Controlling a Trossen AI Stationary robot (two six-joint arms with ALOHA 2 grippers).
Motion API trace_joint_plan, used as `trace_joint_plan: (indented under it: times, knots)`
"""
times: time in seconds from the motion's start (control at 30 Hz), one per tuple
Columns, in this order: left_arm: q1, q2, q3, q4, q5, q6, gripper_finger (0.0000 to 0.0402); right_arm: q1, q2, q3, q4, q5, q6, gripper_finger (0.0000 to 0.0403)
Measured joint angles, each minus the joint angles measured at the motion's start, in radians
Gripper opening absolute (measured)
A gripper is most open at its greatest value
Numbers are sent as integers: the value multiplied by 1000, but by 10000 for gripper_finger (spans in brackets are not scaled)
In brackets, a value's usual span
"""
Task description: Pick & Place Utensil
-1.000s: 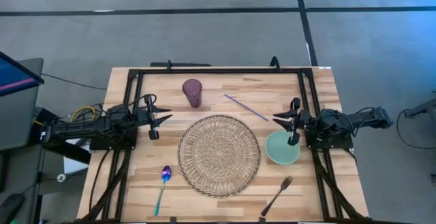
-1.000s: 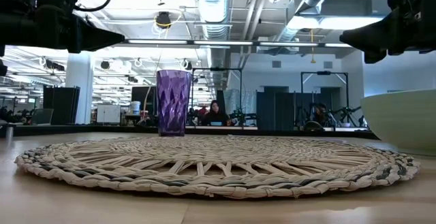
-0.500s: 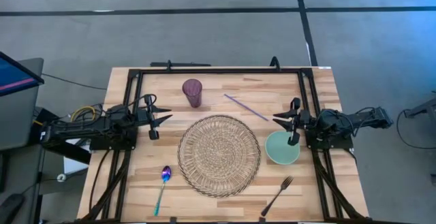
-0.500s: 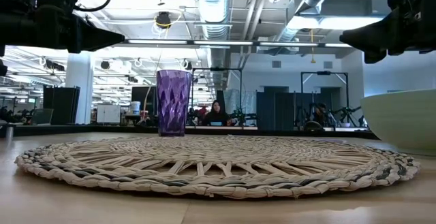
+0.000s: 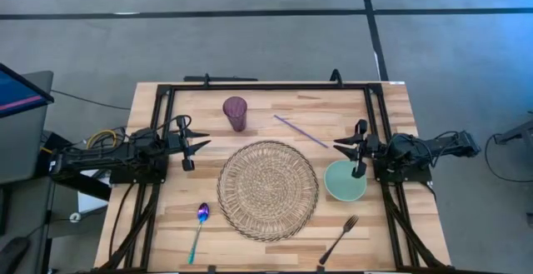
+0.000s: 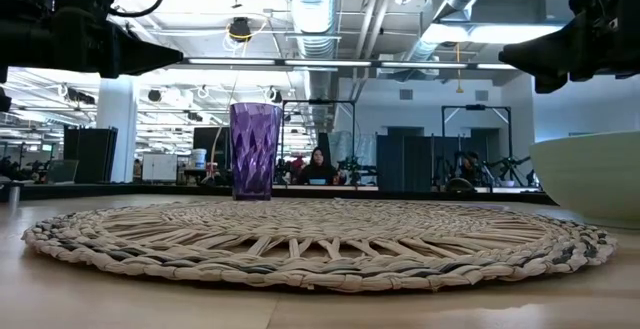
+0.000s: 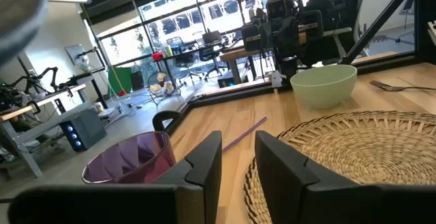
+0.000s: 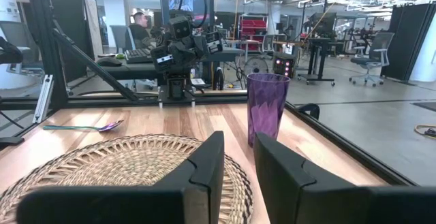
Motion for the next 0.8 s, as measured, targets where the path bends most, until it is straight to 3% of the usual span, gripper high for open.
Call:
trace_joint_plan:
  times: [0.2,0.43,0.63,0.8]
  knots:
    - [0,0,0,8,0,147,91,0,0,0,0,0,0,75]
    - [0,0,0,7,0,151,91,0,0,0,0,0,0,75]
    - [0,1,0,8,0,-244,91,0,0,0,0,0,0,75]
    - [0,1,0,18,0,-303,91,0,0,0,0,0,0,75]
